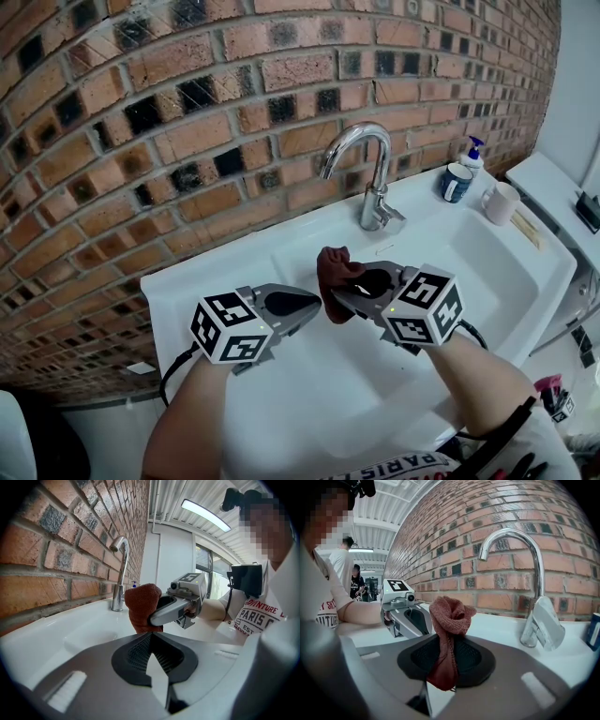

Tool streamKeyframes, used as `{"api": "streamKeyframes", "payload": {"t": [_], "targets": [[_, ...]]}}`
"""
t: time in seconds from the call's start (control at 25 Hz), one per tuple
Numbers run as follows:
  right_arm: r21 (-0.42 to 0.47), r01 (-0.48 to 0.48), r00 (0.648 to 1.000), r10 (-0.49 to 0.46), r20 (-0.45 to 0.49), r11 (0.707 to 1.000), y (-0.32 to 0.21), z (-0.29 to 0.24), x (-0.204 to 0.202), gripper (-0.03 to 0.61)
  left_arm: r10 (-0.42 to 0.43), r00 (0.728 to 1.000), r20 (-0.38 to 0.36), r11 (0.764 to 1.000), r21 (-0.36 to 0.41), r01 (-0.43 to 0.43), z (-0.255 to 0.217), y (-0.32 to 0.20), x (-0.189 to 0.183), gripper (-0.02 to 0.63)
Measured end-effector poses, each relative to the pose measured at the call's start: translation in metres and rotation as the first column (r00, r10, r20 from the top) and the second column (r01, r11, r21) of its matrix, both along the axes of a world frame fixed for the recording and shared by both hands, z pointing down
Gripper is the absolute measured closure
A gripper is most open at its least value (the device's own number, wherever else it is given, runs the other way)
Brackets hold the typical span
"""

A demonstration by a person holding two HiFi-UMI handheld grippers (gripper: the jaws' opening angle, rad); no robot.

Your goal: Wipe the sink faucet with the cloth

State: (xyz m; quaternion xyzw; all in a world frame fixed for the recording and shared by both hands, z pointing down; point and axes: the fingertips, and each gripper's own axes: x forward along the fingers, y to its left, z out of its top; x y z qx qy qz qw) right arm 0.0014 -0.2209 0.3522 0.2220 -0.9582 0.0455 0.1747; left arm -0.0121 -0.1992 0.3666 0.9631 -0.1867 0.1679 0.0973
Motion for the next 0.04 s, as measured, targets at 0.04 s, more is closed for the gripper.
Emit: {"api": "streamKeyframes", "payload": {"t": [0.04], "targets": [[0.000, 0.001, 1.000, -0.001, -0.001, 1.000, -0.0001, 0.0002, -0.0002, 0.494, 0.000, 1.000, 0.000, 1.000, 0.000, 0.000, 0.0001, -0.0001, -0.0002, 0.607]]}}
